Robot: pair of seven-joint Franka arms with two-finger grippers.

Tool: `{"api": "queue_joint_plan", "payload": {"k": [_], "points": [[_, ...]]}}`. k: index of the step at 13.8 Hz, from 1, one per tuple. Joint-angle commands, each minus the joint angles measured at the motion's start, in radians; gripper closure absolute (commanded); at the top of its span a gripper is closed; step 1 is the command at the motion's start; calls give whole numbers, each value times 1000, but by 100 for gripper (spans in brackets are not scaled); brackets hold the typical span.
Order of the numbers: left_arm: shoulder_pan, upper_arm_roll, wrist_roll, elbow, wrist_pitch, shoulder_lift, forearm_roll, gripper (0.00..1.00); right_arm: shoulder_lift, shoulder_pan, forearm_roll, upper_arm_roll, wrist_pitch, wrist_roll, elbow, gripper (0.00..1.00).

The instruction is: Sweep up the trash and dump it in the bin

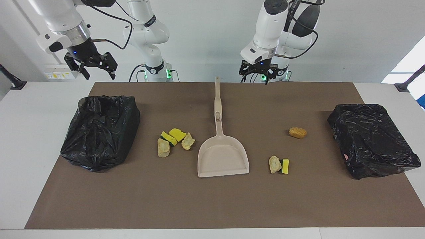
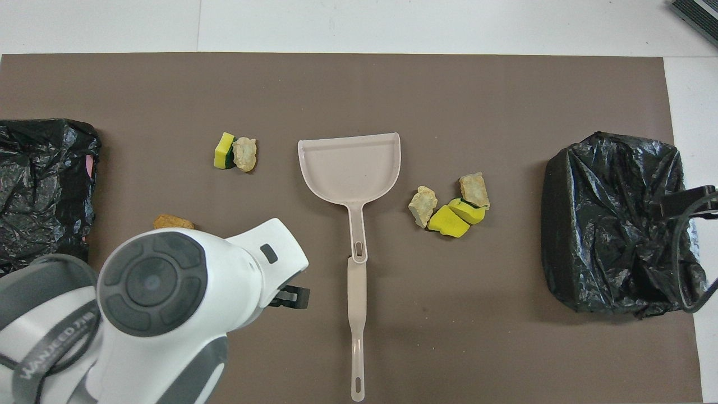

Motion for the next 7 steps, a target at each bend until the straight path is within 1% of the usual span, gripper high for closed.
{"api": "queue_joint_plan", "payload": {"k": [1,4,5,7], "points": [[-117,17,-90,-95,59,-54,-9,0,-9,7,1,7,42,-22,-33,0],[-221,17,-178,-170,134,-51,-32,0,21,27,17,17,64,-15,-36,0],[-253,17,-216,-188,168,-34,-32,0,35,36,18,17,76,-13,-37,0],[-316,17,-302,-230,268,19,-32,0,38,59,27,18,117,-1,-60,0]]}}
